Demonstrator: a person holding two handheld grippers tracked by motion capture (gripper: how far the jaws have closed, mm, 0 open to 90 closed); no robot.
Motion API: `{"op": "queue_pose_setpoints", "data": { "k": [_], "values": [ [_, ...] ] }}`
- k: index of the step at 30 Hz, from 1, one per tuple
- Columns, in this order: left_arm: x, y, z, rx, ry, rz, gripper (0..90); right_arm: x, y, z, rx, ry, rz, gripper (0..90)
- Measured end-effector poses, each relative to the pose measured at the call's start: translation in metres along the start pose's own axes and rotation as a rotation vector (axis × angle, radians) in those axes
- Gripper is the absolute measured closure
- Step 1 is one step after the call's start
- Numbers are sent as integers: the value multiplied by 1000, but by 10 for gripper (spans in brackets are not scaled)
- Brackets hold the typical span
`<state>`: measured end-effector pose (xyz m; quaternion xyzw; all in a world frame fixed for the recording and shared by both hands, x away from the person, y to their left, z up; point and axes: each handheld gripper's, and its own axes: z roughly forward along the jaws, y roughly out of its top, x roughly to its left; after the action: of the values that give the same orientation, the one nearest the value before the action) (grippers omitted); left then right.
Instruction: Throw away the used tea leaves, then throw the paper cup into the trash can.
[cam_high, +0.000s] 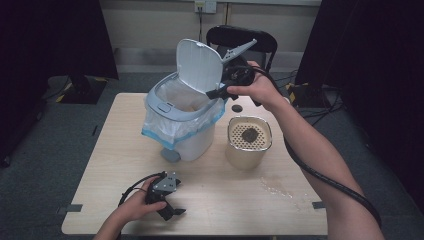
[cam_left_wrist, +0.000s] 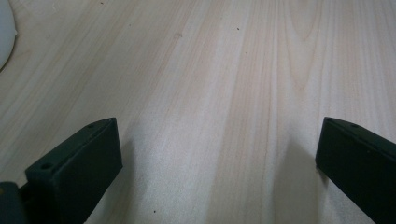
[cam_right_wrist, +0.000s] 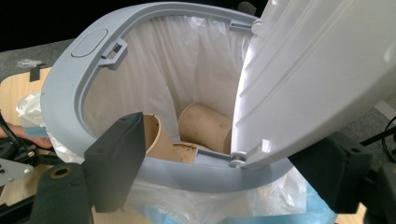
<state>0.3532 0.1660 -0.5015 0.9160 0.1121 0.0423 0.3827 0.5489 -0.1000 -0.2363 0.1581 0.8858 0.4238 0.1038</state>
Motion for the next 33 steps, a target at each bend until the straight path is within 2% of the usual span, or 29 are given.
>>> {"op": "queue_pose_setpoints", "data": {
  "k": [8,17,22,25,33],
  "values": [
    [0,0,0,0,0,0,0,3,3,0,-4,-6,-7,181],
    [0,0,0,0,0,1,0,12,9,3,-4,12,-16,184],
    [0,0,0,0,0,1,0,18,14,4,-4,17,-33,182],
    [0,0,0,0,0,1,0,22,16,5,11,4,-57,170],
    [0,0,0,0,0,0,0,24,18,7,-1,2,-49,168]
  ]
}}
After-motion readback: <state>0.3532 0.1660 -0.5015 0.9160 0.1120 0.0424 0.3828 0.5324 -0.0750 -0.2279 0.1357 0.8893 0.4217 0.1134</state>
